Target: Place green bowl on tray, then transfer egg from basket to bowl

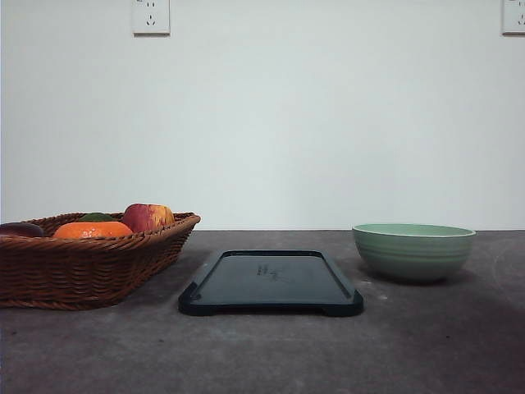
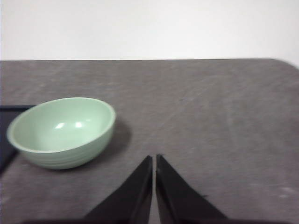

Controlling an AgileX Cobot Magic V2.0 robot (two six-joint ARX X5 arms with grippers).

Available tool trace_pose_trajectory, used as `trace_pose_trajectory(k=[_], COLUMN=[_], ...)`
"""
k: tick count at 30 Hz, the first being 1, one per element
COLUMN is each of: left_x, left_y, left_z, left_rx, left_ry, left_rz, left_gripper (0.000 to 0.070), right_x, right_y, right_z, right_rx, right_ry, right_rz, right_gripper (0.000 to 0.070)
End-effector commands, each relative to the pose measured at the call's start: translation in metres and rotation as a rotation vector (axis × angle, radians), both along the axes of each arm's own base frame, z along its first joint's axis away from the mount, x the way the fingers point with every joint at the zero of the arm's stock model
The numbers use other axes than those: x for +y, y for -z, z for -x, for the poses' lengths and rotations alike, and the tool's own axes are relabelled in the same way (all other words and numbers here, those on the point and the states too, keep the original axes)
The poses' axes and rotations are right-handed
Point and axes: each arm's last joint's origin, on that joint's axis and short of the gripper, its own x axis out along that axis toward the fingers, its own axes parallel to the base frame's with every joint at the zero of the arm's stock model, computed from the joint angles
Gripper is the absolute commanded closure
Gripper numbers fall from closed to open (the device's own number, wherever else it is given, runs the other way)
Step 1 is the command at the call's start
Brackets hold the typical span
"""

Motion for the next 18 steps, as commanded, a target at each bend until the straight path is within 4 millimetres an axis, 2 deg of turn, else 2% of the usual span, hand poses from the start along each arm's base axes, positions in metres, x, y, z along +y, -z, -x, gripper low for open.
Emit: trace_pose_trajectory(k=[1, 6, 8, 12, 15, 18], left_x=[0.0, 0.0, 0.0, -0.001, 0.0, 0.0], left_y=[0.004, 0.004, 0.001, -0.01, -0.017, -0.026], left_z=[-0.001, -0.001, -0.001, -0.001, 0.001, 0.003], left_rx=[-0.003, -0.016, -0.042, -0.147, -0.207, -0.236], left_ry=[-0.004, -0.007, 0.009, 0.03, 0.033, 0.034], left_rz=[0.101, 0.355, 0.404, 0.333, 0.214, 0.188], left_gripper=[0.07, 0.07, 0.07, 0.07, 0.07, 0.07], right_x=[0.001, 0.001, 0.001, 0.002, 0.003, 0.004], right_y=[0.0, -0.001, -0.004, -0.017, -0.027, -0.04], right_z=[0.0, 0.0, 0.0, 0.0, 0.002, 0.005], right_rx=[-0.005, -0.013, -0.04, -0.128, -0.128, -0.111], right_ry=[-0.019, -0.011, -0.025, -0.06, -0.083, -0.128], right_rz=[-0.091, -0.245, -0.267, -0.32, -0.319, -0.284], right_gripper=[0.0695, 0.0695, 0.0695, 0.0695, 0.0695, 0.0695])
